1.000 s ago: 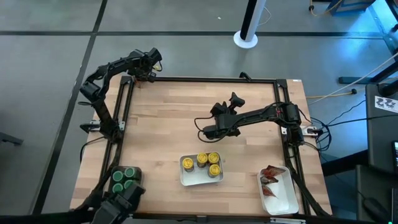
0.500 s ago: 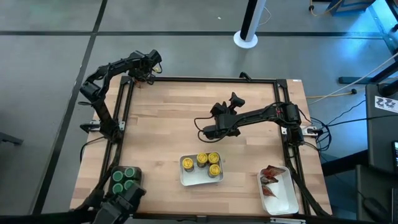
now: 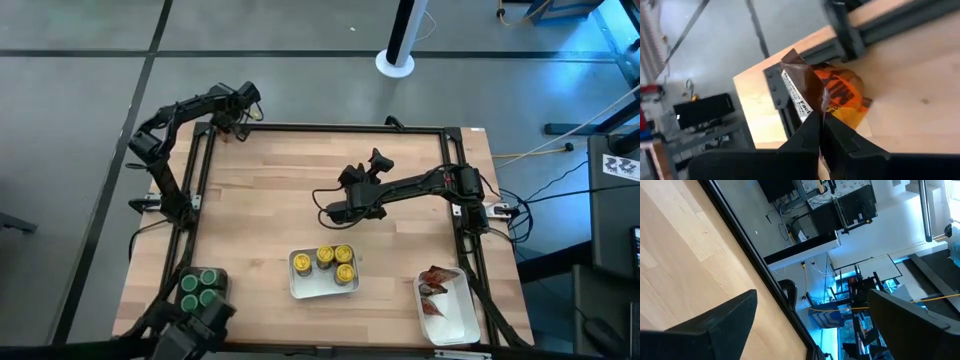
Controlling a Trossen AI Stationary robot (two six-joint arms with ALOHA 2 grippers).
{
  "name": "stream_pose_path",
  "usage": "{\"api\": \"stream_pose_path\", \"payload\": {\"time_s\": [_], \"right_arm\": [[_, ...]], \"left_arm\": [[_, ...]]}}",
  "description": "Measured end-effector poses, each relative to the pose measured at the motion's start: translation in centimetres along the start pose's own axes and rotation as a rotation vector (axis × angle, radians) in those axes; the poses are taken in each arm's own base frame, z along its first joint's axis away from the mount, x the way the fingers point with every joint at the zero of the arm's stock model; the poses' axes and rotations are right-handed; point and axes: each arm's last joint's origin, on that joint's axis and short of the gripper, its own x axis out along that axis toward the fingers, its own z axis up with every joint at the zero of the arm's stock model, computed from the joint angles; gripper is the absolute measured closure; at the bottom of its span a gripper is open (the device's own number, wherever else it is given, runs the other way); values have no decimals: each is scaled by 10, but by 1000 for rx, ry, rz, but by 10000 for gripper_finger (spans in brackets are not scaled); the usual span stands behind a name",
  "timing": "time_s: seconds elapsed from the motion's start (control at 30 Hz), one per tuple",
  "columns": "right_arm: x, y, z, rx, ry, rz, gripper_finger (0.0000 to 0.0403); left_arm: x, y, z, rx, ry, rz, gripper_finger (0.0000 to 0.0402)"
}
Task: Sort spices by type
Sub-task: Put the brown seasoning bag into the right white bin
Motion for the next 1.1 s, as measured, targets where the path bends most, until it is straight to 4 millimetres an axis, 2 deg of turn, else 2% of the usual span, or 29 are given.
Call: {"api": "stream_pose_path", "payload": {"time_s": [0.13, 0.37, 0.63, 0.93, 1.03, 1.1], "right_arm": [[0, -1, 0, -9, 2, -2, 24], [-6, -1, -3, -50, -7, 0, 24], [-37, -6, -12, -100, -85, 10, 24], [-78, -17, -22, -85, -177, 91, 24], [-86, -22, -25, -73, -188, 114, 24], [-89, -22, -26, -60, -187, 126, 24]], "left_arm": [[-5, -7, -2, 76, -3, -43, 400], [-23, -32, -6, 219, -57, -70, 401], [-54, -70, -22, 358, -144, -82, 401], [-91, -112, -58, 519, -212, -79, 401], [-102, -114, -70, 539, -240, -17, 401], [-111, -106, -75, 500, -285, 31, 401]]}}
